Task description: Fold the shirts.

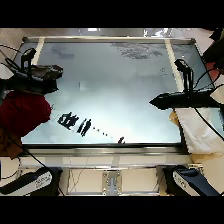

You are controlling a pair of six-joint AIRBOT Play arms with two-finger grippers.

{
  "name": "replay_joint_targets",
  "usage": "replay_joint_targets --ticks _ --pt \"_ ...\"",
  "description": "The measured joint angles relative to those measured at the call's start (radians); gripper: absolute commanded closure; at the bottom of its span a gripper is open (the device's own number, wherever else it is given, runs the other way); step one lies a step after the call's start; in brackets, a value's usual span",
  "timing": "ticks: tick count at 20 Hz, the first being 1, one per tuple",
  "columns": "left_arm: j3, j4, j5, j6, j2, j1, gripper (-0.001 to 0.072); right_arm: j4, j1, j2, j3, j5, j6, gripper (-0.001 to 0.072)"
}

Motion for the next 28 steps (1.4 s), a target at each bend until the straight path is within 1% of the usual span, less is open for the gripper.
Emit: replay_joint_targets --ticks 15,20,25,26,27,28 --pt "0.0 0.0 0.0 0.0 0.0 0.0 0.0693 0.0 0.0 0.0 0.0 -0.002 0.0 0.07" --pt "0.0 0.011 0.014 0.0 -0.008 0.004 0.0693 0.0 0.0 0.0 0.0 -0.085 0.0 0.07" --pt "0.0 0.101 0.028 0.0 -0.044 0.008 0.0683 0.002 0.0 0.0 0.0 -0.185 0.0 0.0698" --pt "0.0 0.137 0.04 0.0 -0.055 0.008 0.0652 0.002 0.0 0.0 0.0 -0.203 0.0 0.067" --pt "0.0 0.188 0.064 -0.001 -0.064 0.009 0.0405 0.004 0.0 0.0 0.0 -0.22 0.0 0.0611" --pt "0.0 0.264 0.093 -0.014 -0.072 0.014 0.0207 0.004 0.0 0.0 0.0 -0.232 0.0 0.0532"
